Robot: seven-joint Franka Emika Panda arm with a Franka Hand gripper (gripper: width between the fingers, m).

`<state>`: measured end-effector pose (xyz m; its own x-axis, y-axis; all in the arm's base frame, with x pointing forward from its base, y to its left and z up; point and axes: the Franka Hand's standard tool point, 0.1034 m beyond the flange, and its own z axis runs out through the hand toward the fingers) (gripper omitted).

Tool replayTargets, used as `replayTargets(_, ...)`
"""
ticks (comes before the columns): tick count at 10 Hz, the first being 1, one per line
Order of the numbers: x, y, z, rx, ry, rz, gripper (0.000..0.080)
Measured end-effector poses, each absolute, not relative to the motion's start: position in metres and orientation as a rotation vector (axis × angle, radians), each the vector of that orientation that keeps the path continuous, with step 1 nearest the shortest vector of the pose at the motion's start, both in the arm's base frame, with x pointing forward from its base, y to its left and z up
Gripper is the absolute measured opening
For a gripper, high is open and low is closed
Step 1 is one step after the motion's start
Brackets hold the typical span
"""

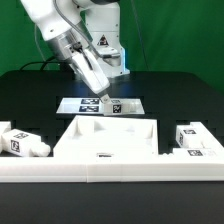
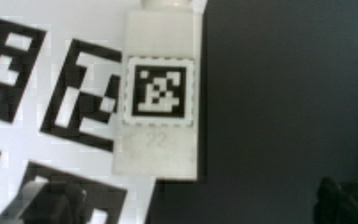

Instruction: Assemble one leg

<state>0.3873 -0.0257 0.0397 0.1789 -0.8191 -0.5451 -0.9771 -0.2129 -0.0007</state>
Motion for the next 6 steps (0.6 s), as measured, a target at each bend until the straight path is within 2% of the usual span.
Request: replayTargets(6,0.383,-0.025,0.028,-1.854,1.538,1.008,0.0649)
